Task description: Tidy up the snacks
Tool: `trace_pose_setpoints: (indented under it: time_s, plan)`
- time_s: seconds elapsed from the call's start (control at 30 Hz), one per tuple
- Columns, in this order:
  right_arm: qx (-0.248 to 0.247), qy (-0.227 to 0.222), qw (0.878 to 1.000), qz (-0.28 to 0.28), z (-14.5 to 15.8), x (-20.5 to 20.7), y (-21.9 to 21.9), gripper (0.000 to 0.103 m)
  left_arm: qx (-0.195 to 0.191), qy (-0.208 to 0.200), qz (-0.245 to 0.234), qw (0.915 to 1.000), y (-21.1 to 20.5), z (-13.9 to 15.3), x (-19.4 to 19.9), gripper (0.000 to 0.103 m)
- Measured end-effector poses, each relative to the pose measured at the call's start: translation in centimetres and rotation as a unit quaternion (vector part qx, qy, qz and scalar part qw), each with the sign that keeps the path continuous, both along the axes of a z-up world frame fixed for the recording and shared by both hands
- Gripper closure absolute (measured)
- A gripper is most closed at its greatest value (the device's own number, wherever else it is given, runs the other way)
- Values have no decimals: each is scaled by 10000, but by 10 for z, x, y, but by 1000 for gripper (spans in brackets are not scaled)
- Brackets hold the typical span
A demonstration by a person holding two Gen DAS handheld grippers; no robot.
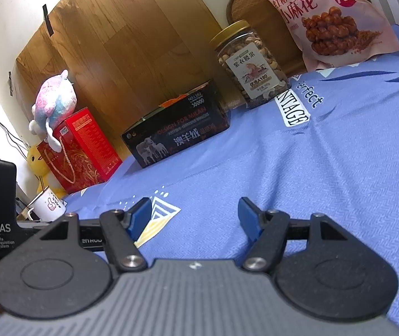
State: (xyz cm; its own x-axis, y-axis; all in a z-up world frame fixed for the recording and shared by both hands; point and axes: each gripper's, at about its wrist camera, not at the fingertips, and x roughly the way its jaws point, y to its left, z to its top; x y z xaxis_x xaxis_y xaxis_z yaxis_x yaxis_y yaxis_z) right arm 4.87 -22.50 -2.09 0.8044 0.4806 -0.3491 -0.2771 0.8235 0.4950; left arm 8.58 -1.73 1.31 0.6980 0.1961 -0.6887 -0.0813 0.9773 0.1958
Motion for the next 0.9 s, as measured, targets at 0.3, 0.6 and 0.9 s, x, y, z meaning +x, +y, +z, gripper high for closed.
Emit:
trace_pose_setpoints:
  time_s: [0.3,0.6,0.9]
  plan:
    - [35,-31,10000,40,0,-1,0,33,106,-61,17,9999,-4,2,0,0]
    - [95,-69,9999,75,0,-2,-2,33,375,-217,60,9990,-8,4,-2,0]
    - [142,-109,9998,100,0,-3,-2,33,671,-371,135,9970,-10,5,-4,0]
